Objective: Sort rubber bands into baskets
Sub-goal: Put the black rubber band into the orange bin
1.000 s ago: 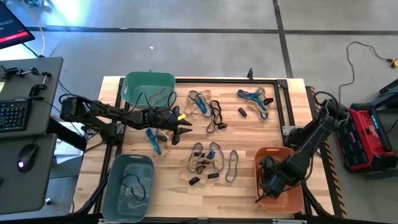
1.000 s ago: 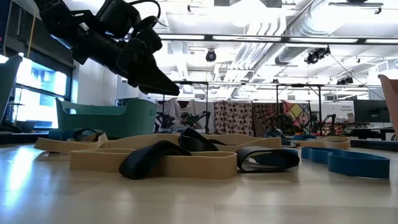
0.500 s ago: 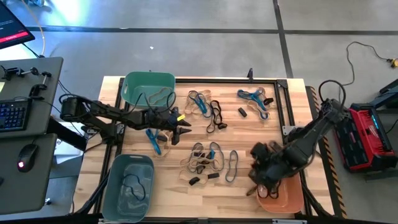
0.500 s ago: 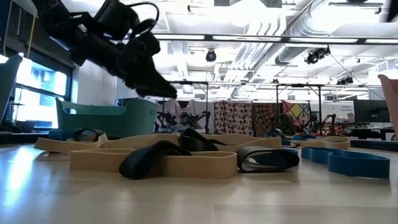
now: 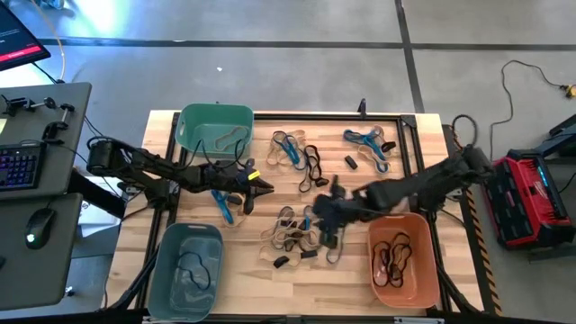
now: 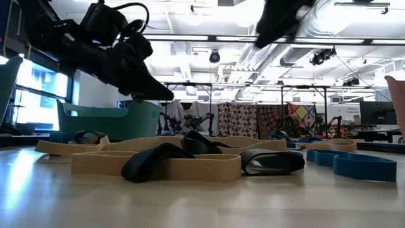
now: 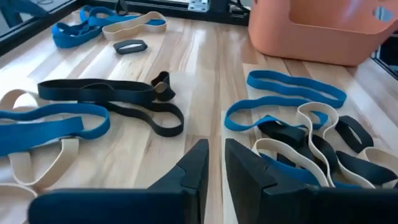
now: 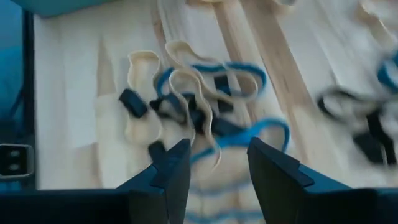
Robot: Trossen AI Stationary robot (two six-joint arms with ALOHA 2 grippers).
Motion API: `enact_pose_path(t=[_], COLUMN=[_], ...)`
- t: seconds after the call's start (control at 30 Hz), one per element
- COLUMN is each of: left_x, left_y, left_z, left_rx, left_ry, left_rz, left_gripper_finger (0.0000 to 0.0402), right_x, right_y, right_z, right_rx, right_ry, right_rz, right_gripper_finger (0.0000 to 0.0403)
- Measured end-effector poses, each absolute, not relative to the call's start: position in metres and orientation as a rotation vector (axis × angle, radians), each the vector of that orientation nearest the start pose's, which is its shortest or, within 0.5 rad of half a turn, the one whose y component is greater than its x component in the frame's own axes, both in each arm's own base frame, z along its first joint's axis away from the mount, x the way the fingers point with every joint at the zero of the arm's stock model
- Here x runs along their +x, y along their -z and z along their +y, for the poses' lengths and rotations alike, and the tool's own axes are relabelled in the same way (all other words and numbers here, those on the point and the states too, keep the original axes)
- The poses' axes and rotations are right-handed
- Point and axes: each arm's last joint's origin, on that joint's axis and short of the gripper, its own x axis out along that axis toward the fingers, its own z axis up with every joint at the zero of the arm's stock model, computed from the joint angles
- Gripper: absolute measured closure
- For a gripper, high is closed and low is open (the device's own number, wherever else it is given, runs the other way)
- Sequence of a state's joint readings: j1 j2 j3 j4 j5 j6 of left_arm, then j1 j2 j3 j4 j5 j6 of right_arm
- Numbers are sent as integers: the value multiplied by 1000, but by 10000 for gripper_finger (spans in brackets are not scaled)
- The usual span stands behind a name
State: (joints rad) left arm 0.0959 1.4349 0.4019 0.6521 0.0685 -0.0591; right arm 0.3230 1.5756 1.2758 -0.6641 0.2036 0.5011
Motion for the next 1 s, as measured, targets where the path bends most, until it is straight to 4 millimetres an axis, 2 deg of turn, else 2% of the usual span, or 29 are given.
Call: enact_pose_path(t=[0.2, 0.43, 0.87, 1.0], left_x=[250, 250, 250, 250], left_y=[-149, -149, -149, -148], left_z=[22, 22, 22, 22], left_rx=[-89, -89, -86, -82], left_ry=[-39, -39, -39, -38], left_rz=[381, 382, 384, 390], left_gripper_finger=[365, 365, 365, 365], right_x=[352, 371, 383, 384], right_y=[-230, -182, -141, -137], right_z=[78, 61, 48, 47], right_rx=[131, 120, 112, 134], right_ry=[-14, -115, -168, -196], right_rz=[1000, 1135, 1211, 1220], right_gripper_finger=[254, 254, 254, 266])
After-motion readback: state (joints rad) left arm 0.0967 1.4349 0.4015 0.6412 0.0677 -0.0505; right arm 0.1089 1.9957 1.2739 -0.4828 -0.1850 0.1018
